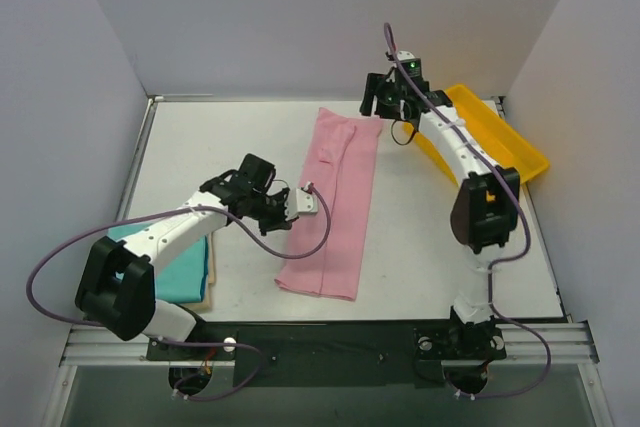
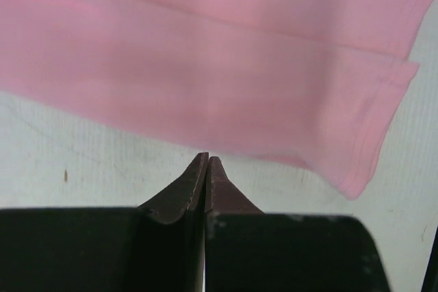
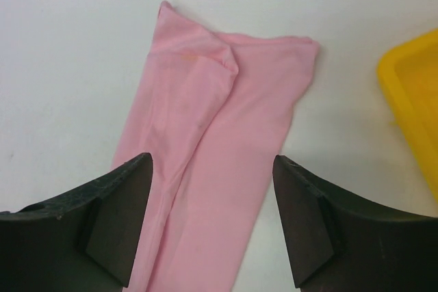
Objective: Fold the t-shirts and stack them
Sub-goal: Rotate the tshirt 90 degrees, then grab the bottom of the folded rectangular tshirt with both arms
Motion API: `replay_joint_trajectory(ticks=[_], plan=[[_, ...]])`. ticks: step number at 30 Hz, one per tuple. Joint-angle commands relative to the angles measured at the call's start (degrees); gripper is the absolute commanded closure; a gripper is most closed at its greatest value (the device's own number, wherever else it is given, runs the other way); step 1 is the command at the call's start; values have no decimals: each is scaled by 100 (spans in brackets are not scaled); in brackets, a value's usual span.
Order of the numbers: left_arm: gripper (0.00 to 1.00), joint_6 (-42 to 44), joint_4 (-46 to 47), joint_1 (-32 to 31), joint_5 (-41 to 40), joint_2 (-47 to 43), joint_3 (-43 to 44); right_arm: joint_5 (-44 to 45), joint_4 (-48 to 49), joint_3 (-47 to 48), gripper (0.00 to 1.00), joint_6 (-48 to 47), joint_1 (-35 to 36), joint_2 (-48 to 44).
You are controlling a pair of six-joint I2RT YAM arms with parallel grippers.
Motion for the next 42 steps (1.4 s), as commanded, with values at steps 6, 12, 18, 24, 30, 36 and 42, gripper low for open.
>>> replay_joint_trajectory(ticks=[6,12,18,24,30,36,42], plan=[[96,78,1558,-1006,-300,-245,-1314,-389,-557,-4061,44,490,633,-3454],[100,368,1885,-1368,-582,-482,-2097,-915,-162,-5769,55,973,1898,-3976],[100,273,1059,-1667,-687,-1009,-2213,-1329,287,-6579,78,1351,2638,-3757],[83,79,408,-1737,-467,-1195,-1808,-1093,-168,-6887,85,1659,2798,-3362],[78,202,908,-1702,-292,-1362,-2308,-425,-1249,-6904,84,1931,2815,-3641],[68,87,910,-1448,296,-1625,-2249,-371,-1620,-7308,69,2791,2833,-4906],[50,630,558,-1051,1325,-1933,-2185,-414,-1568,-7739,57,3539,2815,-5049]])
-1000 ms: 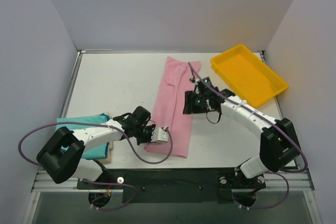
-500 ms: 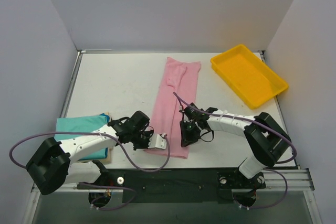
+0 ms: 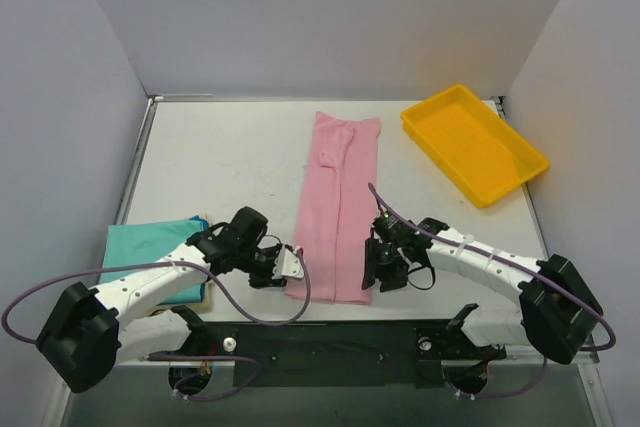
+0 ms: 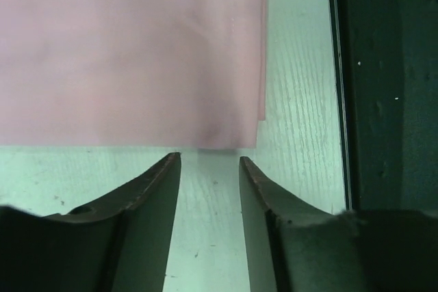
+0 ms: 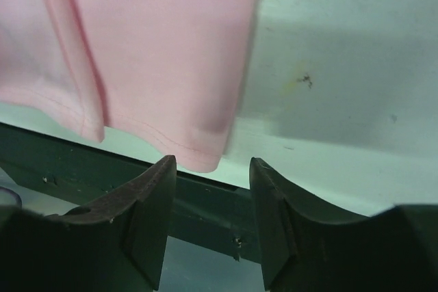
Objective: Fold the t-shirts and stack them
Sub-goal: Grab the bottom of the folded rectangular tshirt with both arms
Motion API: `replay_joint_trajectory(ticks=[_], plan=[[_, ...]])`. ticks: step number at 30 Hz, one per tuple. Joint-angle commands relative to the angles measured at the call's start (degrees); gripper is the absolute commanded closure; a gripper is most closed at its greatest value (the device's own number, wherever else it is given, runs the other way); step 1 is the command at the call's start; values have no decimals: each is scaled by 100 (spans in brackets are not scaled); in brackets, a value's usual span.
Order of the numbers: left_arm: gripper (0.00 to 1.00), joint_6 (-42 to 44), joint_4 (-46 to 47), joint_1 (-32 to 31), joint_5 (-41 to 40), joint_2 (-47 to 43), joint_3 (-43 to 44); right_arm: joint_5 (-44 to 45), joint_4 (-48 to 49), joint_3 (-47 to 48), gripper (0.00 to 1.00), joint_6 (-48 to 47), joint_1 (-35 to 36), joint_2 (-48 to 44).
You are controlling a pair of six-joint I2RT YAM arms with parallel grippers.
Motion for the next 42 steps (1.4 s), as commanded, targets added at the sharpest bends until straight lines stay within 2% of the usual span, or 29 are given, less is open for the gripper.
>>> replay_joint_trajectory(ticks=[1,5,7,11,14,18,23,25,27,28,29,31,36,37,39,42], plan=[[47,845,-373,76,1106,-248,131,31,-259,-240,56,738,28,144],[43,2129,-857,-451,775,-257,-185,-365,-205,-240,59,861,46,567],[41,2359,-806,-618,493,-204,-273,-540,-109,-380,60,984,55,532],[40,2238,46,-627,-104,-72,-466,-550,14,-661,61,1116,11,312],[40,1791,775,-636,-395,-2,-511,-497,285,-776,62,1151,-42,373],[40,1728,777,-636,-220,94,-388,-568,524,-759,62,1204,-77,602],[42,1842,987,-636,-26,191,-659,-506,761,-855,64,1310,-226,637],[46,1807,1189,-653,-44,244,-730,-524,867,-899,68,1310,-296,655],[55,1807,1339,-654,-158,271,-757,-524,893,-926,80,1275,-358,672],[65,1859,1348,-662,-158,279,-740,-524,919,-943,88,1266,-376,681],[84,1894,1305,-671,-149,271,-722,-550,928,-944,94,1248,-428,673],[100,1894,963,-706,-36,227,-617,-620,920,-935,100,1196,-490,603],[100,1298,251,-698,588,60,-494,-629,437,-987,100,1230,-464,-72],[100,949,119,-698,737,7,-424,-629,236,-987,100,1248,-429,-205],[100,482,74,-689,564,-2,-257,-638,-106,-953,100,1266,-341,-495],[100,427,-374,-531,694,16,181,-681,-451,-865,100,1292,-235,-891]])
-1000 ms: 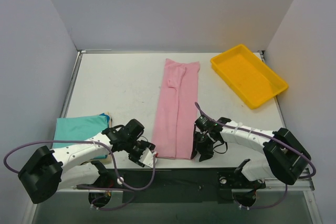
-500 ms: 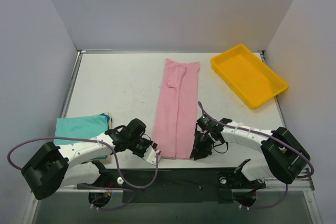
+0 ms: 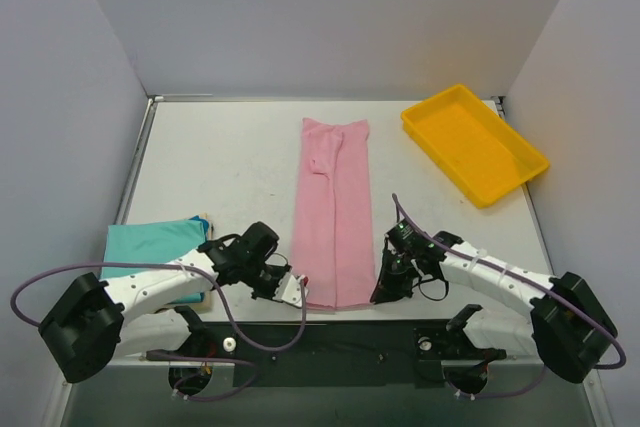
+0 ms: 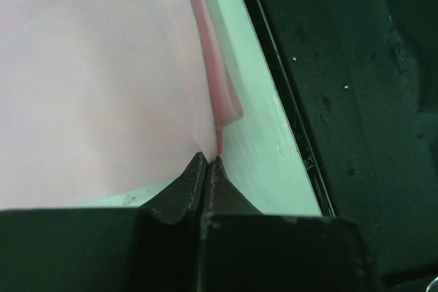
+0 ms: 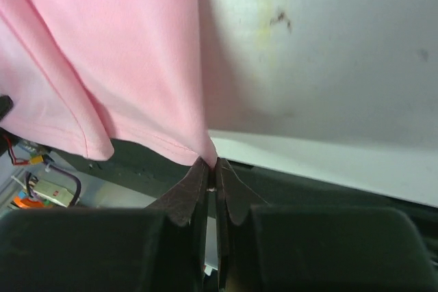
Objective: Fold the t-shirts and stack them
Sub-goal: Grab the bottom of the folded rectangular tshirt with both arms, then fold the folded rectangular tshirt in 1/3 of the way
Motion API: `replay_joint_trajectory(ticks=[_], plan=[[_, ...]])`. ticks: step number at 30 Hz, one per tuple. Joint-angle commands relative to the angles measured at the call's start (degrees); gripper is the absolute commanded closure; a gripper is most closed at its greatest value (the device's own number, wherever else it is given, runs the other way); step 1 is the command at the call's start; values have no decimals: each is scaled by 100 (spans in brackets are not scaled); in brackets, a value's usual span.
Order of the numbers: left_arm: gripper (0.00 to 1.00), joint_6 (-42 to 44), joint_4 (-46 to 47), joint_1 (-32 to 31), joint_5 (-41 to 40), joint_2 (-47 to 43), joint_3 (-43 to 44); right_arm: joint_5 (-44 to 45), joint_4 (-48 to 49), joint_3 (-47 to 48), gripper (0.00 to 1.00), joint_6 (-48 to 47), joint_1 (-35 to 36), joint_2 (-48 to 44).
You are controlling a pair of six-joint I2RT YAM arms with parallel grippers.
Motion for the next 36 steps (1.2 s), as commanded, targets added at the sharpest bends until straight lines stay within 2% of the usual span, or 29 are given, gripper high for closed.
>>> replay_joint_trajectory(ticks=[1,6,12,15,19,23,29,36], plan=[[100,-674,-780,145,454,-74,838,73,-999,184,100,5,114,-511],[100,-1166,-817,610,752,66,1358,-24,-1422,764,100,-372,53,-425],[100,-1781,-264,1076,463,277,1631,-244,-1634,1765,100,-1128,-728,164],[100,-2133,26,1120,384,532,1929,-271,-1642,2320,100,-1593,-1158,733],[100,-2846,992,1348,-151,954,2184,-289,-1625,3181,100,-2068,-1493,1656],[100,-2987,1450,1604,-634,1296,2457,-306,-1616,3875,100,-2289,-1836,2378],[100,-3048,2073,1736,-890,1823,2686,-446,-1607,4894,100,-2439,-2153,3125],[100,-3092,2505,1894,-1119,2448,3001,-657,-1616,5590,100,-2526,-2417,3934]])
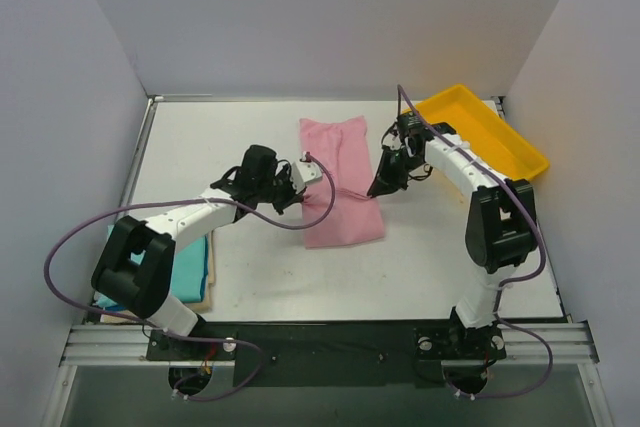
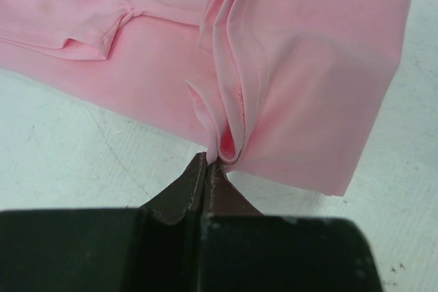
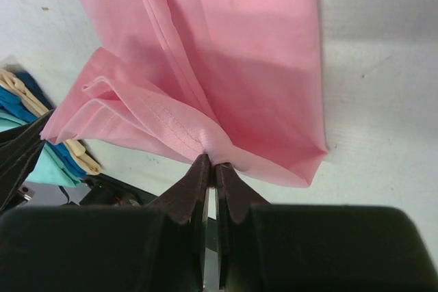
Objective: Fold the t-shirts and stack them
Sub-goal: Fold the folded rectangular tshirt in 1/3 of the way
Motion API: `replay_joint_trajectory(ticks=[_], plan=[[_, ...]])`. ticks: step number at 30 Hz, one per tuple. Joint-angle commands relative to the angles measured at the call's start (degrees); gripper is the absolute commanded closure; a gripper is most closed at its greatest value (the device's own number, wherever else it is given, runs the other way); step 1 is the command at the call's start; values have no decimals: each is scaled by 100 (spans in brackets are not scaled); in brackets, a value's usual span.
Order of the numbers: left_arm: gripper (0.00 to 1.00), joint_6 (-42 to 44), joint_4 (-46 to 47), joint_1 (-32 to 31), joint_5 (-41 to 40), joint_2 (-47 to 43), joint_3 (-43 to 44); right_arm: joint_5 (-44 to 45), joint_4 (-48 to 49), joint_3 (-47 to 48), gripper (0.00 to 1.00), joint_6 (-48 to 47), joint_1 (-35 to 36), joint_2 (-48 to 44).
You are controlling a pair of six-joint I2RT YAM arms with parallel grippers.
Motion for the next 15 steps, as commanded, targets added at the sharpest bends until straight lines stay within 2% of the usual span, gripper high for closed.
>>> replay_joint_trajectory(ticks=[1,4,15], plan=[[100,-55,571,117,-254,345,421,-260,-215,486,100,-170,-115,423],[100,7,756,126,-351,539,552,-278,-206,619,100,-162,-194,660],[100,174,431,-32,-728,1155,913,-374,-119,909,100,-214,-396,1135]])
